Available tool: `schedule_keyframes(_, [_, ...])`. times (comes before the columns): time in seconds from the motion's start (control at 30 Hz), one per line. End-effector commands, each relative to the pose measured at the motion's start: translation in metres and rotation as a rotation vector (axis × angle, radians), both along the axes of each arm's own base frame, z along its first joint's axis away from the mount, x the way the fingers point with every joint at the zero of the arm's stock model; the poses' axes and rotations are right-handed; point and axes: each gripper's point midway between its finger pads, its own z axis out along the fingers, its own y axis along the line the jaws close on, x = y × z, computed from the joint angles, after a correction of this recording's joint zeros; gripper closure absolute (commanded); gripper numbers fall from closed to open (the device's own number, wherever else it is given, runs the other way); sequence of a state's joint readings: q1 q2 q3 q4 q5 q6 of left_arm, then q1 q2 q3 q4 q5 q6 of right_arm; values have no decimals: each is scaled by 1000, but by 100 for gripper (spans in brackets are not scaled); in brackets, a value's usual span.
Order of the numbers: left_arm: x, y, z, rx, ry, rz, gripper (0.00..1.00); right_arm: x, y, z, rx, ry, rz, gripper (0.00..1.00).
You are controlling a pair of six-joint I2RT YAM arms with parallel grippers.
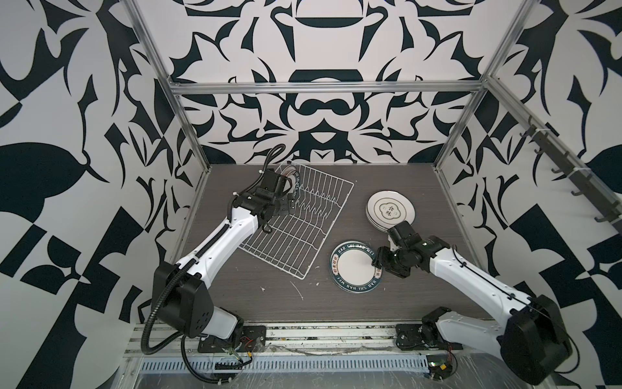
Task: Unload the plates from the dish rack
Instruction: Place a plate on the plates, then pick up a plate from the dish rack.
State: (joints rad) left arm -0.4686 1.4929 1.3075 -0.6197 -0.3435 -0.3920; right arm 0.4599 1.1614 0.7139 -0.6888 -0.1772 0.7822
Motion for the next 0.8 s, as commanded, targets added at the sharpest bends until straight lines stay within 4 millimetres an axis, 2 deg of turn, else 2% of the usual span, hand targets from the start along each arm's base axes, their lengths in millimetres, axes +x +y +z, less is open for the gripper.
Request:
schedule_keyframes(0.0, [14, -3, 1, 34, -12, -19, 0, 9, 6, 8, -4, -32, 14, 38])
schedule_keyframes(0.3, [44, -15, -18, 102, 15, -47, 3, 13, 12, 10, 24, -43, 13, 38])
schedule_keyframes(0.77, [65, -29, -32, 132, 25, -104, 8, 24, 28, 9, 37, -31, 35, 38])
